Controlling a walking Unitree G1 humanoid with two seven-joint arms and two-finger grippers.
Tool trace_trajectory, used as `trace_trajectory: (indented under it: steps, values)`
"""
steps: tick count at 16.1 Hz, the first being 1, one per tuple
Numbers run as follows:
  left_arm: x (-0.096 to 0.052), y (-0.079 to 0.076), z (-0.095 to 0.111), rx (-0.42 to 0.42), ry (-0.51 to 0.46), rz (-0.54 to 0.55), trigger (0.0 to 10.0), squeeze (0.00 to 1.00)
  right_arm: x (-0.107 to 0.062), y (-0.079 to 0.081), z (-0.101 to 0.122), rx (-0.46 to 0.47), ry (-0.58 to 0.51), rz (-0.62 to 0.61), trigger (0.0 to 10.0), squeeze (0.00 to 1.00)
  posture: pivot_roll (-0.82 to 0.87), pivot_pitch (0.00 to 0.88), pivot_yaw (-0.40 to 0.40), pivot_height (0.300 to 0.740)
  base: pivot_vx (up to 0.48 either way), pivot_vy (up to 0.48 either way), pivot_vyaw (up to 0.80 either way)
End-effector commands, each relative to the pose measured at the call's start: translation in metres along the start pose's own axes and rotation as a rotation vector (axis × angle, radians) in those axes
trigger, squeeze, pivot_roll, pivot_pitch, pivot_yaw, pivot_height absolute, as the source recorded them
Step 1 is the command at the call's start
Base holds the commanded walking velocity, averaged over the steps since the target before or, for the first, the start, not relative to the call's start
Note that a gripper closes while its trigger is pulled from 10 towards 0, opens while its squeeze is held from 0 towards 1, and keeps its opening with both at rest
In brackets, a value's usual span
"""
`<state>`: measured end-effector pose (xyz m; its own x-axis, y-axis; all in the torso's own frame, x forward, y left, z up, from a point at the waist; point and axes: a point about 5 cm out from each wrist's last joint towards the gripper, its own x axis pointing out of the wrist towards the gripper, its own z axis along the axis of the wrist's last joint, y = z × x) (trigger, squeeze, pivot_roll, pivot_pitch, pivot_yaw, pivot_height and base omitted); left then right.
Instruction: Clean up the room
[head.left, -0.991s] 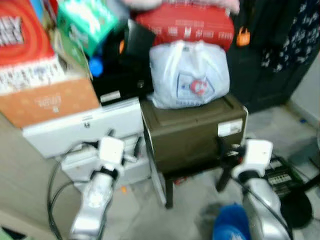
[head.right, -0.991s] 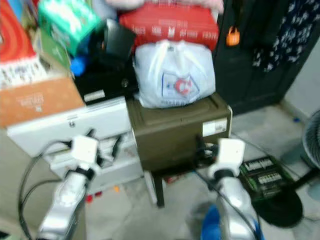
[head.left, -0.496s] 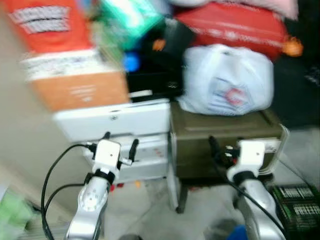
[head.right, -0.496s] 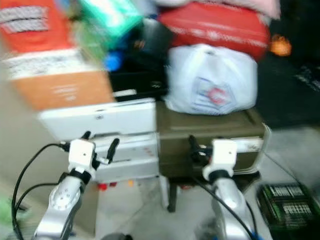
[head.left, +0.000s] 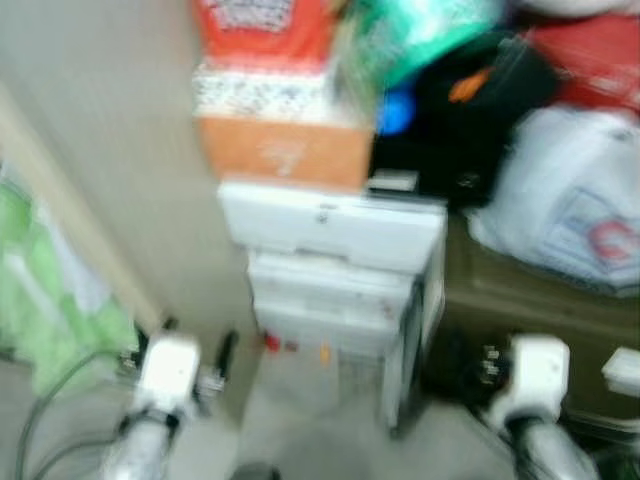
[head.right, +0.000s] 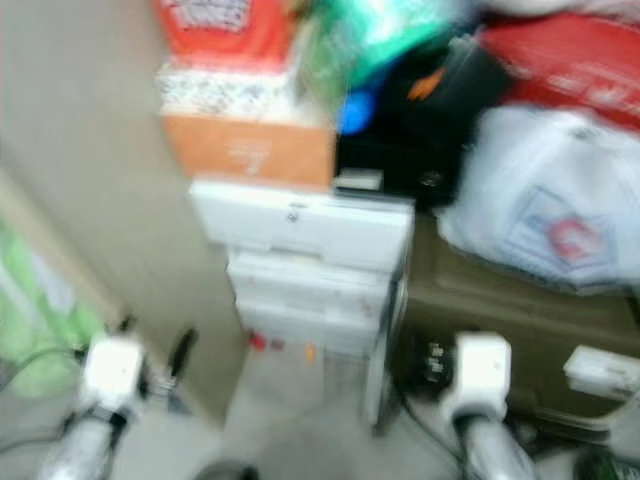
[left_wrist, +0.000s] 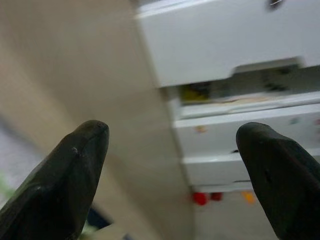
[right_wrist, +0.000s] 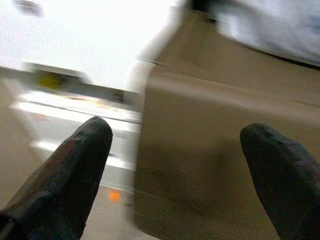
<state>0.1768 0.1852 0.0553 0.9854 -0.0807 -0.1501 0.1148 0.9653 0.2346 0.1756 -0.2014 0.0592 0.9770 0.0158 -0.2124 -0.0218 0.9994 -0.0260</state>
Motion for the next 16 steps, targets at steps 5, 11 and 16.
trace_trajectory:
  steps: [5,11,16]
  values:
    - [-0.007,0.004,0.003,0.023,0.000,0.035,10.0,0.00,-0.003,0.007,0.003,0.035,-0.013,0.023,10.0,0.00,-0.07,0.045,0.011,0.740,0.000,0.000,0.80]
    - [0.000,0.008,0.001,0.081,0.013,0.069,10.0,0.00,0.006,0.014,0.001,0.038,-0.001,0.124,10.0,0.00,-0.06,0.045,0.012,0.740,0.000,0.000,0.80]
    - [0.008,0.010,-0.007,0.051,0.073,0.158,10.0,0.00,0.013,0.018,0.000,0.054,0.011,0.167,10.0,0.00,-0.06,0.037,0.001,0.740,0.000,0.000,0.80]
